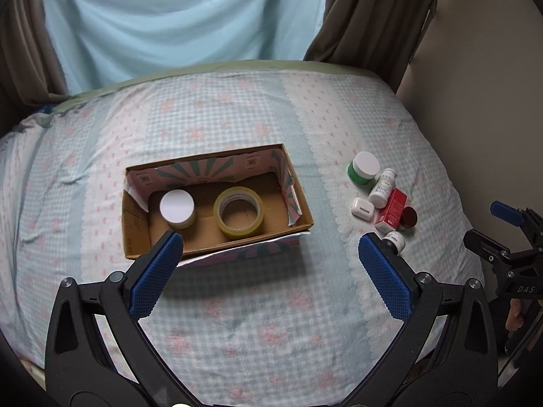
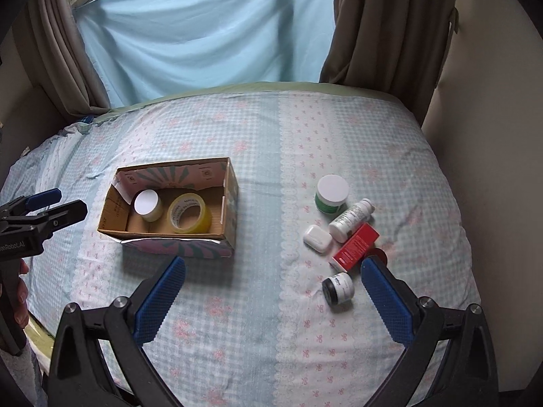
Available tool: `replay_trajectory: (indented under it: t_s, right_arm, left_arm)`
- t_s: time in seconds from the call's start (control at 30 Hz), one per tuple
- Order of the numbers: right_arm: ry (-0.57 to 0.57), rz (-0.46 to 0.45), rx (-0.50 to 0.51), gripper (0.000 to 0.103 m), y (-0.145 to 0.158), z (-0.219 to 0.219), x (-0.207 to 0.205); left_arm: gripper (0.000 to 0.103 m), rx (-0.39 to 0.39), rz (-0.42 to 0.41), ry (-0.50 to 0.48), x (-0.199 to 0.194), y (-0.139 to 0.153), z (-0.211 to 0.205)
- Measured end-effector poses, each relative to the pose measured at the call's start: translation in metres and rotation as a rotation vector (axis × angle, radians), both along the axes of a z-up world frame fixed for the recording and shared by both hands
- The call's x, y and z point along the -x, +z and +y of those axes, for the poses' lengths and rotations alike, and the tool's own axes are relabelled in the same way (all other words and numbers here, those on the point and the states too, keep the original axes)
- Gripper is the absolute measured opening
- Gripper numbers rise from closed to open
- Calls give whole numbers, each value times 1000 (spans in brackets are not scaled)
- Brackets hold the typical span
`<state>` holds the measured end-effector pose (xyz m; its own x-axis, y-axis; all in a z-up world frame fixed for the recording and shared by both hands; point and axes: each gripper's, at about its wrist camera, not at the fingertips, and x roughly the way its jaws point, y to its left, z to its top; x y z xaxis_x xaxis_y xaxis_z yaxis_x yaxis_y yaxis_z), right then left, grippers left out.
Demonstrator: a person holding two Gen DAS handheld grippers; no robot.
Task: Organize rigid objects
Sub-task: 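Withdraw both grippers from the box toward the remaining items, then grasp the green-labelled white jar with left gripper while right gripper grasps the red round jar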
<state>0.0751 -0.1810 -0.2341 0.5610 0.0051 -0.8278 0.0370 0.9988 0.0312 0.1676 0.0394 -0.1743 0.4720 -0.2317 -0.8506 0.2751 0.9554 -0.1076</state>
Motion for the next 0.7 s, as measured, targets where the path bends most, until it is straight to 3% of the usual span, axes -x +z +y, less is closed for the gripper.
replay_trajectory:
  t_s: [0.4,0.7]
  right_arm:
    - [26,26,26,103,-23,-132,23]
    - [-32,95,-16,103,-77,-178,7]
  left_arm:
    - [103,20,26,19,-3,-13,-131]
    - [103,-35,72,-58,-46,-62,-193]
